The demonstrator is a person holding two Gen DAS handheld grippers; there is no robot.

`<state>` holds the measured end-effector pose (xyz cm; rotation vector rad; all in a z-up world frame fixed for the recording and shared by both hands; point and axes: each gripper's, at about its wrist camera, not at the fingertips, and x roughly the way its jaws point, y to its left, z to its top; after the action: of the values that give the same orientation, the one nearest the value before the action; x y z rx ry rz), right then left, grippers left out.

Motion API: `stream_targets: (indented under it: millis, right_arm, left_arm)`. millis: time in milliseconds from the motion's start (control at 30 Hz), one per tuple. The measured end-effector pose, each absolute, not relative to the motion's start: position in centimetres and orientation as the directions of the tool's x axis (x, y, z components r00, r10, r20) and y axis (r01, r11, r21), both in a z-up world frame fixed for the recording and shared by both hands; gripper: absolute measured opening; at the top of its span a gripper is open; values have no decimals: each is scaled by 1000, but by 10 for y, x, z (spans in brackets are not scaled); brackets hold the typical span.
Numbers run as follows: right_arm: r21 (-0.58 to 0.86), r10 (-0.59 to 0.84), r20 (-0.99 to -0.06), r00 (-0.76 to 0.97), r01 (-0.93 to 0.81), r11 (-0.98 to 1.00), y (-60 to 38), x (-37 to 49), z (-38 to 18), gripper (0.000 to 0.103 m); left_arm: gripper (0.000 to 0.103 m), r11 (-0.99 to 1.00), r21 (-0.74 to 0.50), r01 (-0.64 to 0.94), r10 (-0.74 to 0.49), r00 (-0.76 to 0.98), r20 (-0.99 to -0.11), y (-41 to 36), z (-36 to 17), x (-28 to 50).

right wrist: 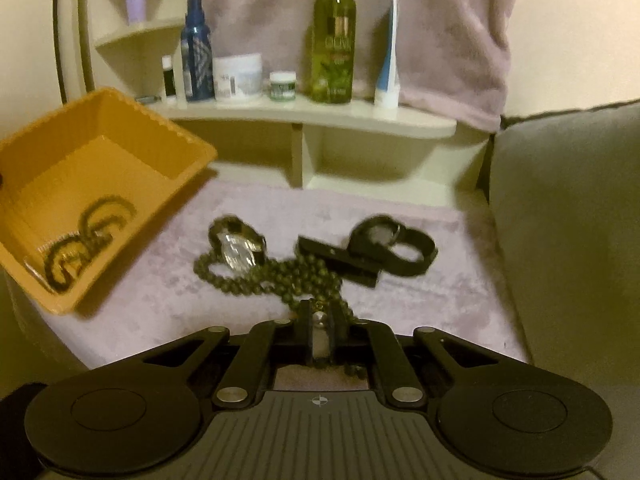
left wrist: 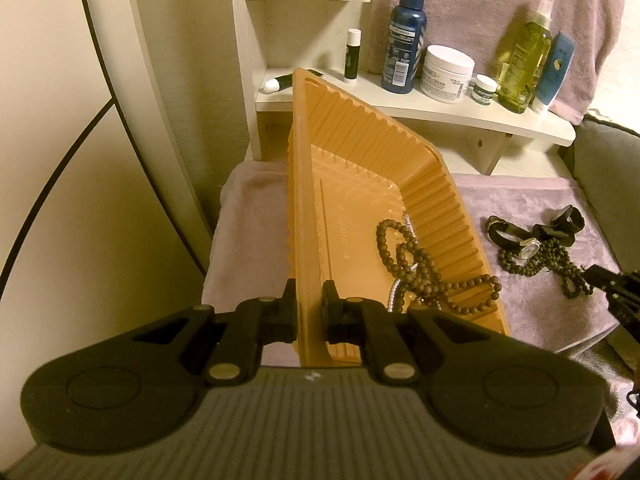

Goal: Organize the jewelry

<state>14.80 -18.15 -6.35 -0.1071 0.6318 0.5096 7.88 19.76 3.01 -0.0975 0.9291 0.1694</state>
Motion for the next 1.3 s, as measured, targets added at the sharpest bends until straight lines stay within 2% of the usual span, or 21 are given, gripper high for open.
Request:
stream_targets:
  millis: [133,333,467,733,833,933,1133,1300]
  right_arm:
    - [97,482,-550,682,-522,848,-168,145,-46,7]
    - [219,640,-509,576,-632,743,-113,144,-32,7]
    - [246,709,-504,494,-704,666,-68,140,-33,7]
    - [291,760,-523,387,-757,585,-26,145,-50,8]
    - [302,761,-509,401,-745,595,-27,147,-50,10]
    - [282,748,-492,445,-732,621,-38,145,-45,23]
    - [181,654,-487,579,-666,724,-74,143,-40,24]
    - [129,540,-531,653,-568,813,-115,143,-48,24]
  left_arm:
    - [10,983,-11,-184,101,588,-802,198,30,79]
    - [10,983,-12,-184,101,588,-803,198,30,79]
    - [10,983,-12,-184,101,588,-802,198,30,79]
    - [10,982,-15,-187,100,588,-803,198,30,78]
    - [10,982,-17,-187,98,588,-803,199,30,78]
    - [10,982,-15,-187,100,587,-803,199,29,79]
    - [10,982,-16,-190,100,587,-803,199,28,79]
    - [10,982,-15,-189,101,589,-802,198,29,79]
